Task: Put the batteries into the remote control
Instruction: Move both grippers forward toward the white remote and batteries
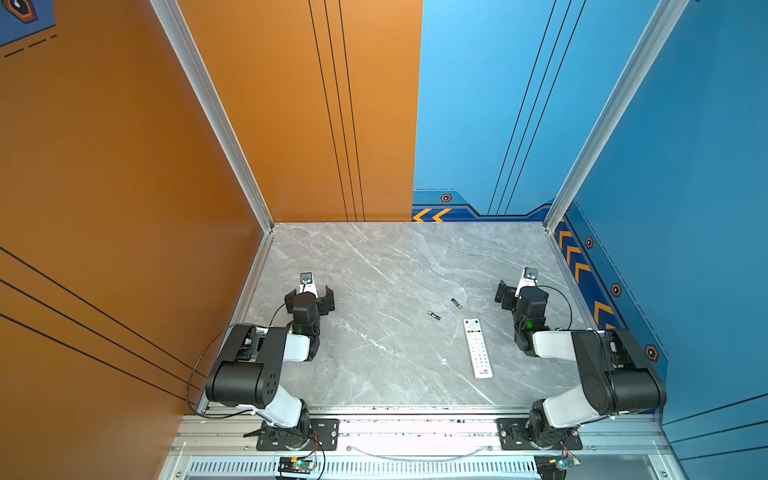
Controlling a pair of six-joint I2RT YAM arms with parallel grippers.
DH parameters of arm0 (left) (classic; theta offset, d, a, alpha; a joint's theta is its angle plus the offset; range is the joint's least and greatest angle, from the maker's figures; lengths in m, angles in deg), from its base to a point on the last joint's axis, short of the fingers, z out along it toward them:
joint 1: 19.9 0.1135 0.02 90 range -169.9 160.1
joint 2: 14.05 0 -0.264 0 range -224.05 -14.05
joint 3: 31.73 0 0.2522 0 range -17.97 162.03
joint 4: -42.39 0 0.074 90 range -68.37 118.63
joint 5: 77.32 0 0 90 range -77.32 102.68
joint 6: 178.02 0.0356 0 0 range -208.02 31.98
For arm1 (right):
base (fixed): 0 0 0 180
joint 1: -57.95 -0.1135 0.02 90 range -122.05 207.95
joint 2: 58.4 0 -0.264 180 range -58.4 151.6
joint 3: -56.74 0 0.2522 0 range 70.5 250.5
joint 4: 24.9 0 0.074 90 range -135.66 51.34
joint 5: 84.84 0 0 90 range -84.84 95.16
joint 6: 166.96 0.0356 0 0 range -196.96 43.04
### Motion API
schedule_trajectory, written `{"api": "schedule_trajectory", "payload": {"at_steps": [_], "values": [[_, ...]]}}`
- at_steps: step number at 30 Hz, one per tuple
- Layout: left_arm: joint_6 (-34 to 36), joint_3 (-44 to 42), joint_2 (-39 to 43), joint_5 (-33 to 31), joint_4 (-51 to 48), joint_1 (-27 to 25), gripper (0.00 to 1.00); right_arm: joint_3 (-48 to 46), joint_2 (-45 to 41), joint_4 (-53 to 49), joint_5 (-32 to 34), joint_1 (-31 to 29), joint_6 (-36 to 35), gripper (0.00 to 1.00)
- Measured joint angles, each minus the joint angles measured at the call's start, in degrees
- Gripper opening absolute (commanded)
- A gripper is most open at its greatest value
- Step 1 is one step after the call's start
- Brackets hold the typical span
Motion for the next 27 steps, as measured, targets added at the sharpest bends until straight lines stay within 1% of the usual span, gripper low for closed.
{"api": "schedule_trajectory", "payload": {"at_steps": [5,12,15,17,20,24,27], "values": [[0.0,0.0,2.5,0.0,-2.4,0.0,0.98,1.2,-3.0,-3.5,-0.4,0.0,-0.4,1.00],[-0.3,1.6,13.7,0.0,-12.4,-0.1,0.98,1.2,-8.5,-9.8,-0.9,-0.4,-0.3,1.00],[-1.3,4.1,18.4,0.1,-19.5,-0.3,0.98,1.2,-12.7,-13.2,-1.5,-1.0,0.7,1.00],[-3.1,7.1,21.1,-0.2,-25.9,-0.9,0.98,1.3,-15.7,-16.0,-1.6,-1.8,2.3,1.00],[-6.4,11.6,24.2,-1.3,-35.0,-1.8,0.98,3.3,-19.3,-23.3,-0.7,-3.3,5.8,1.00],[-10.3,16.1,26.8,-1.3,-45.1,-2.5,0.98,9.2,-21.1,-34.7,0.3,-4.2,11.4,1.00],[-13.7,18.5,27.8,0.9,-52.4,-3.0,0.98,11.2,-22.4,-40.0,-0.3,-4.9,13.8,1.00]]}}
